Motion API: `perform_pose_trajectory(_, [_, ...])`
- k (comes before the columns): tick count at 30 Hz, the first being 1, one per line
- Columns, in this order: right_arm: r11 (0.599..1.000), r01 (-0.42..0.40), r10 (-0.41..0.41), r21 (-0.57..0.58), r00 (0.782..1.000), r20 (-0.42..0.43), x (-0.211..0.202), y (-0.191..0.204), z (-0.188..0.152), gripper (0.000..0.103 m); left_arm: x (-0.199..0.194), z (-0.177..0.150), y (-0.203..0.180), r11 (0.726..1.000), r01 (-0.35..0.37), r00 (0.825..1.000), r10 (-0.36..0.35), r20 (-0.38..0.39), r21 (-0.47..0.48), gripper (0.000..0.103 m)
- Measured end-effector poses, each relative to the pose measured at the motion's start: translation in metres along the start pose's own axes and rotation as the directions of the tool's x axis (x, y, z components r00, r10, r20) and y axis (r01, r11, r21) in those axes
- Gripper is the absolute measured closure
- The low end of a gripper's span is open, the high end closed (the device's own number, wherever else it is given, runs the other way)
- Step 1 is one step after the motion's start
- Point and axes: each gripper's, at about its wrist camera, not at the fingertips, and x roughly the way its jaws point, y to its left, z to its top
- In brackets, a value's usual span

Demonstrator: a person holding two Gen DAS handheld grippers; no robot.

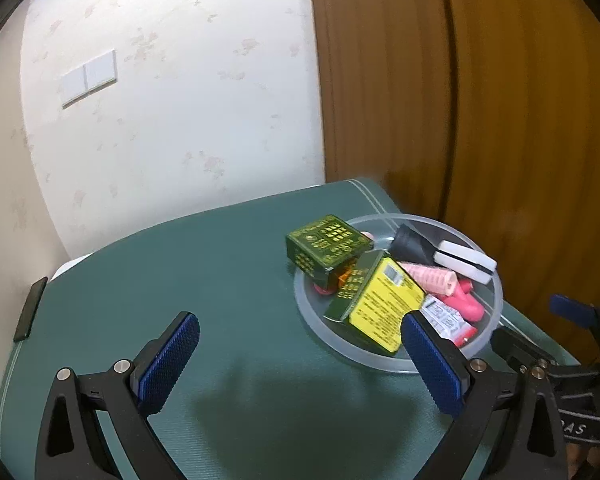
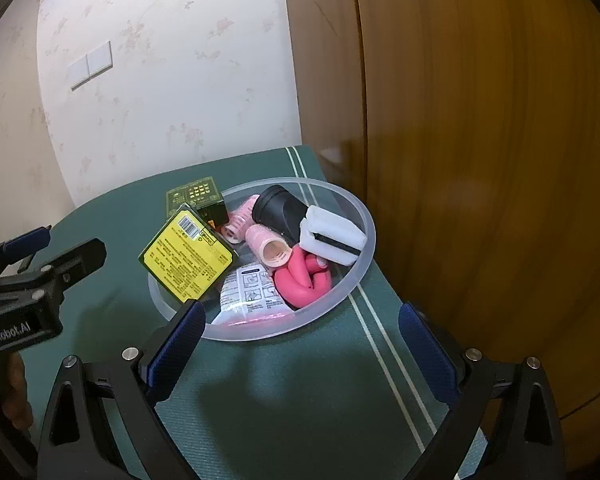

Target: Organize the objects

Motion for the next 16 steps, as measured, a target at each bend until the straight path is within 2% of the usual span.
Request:
perform_pose_trajectory(9, [1.0,0.009,-0.009,0.017,1.0,-0.012,0.0019,-0.0044,-0.0006,0.005,0.0084,-0.0025,-0.0041,0.994,0.101,0.993,-0.103,-0.057,-0.037,0.0])
perform_pose_trajectory(16, [1.0,0.012,-0.012,0.009,1.0,-0.011,0.0018,-0.0028,-0.0006,0.005,0.0094,-0.0042,-0.006,0.997,0.079,0.996,-0.079,-0.05,-0.015,0.0])
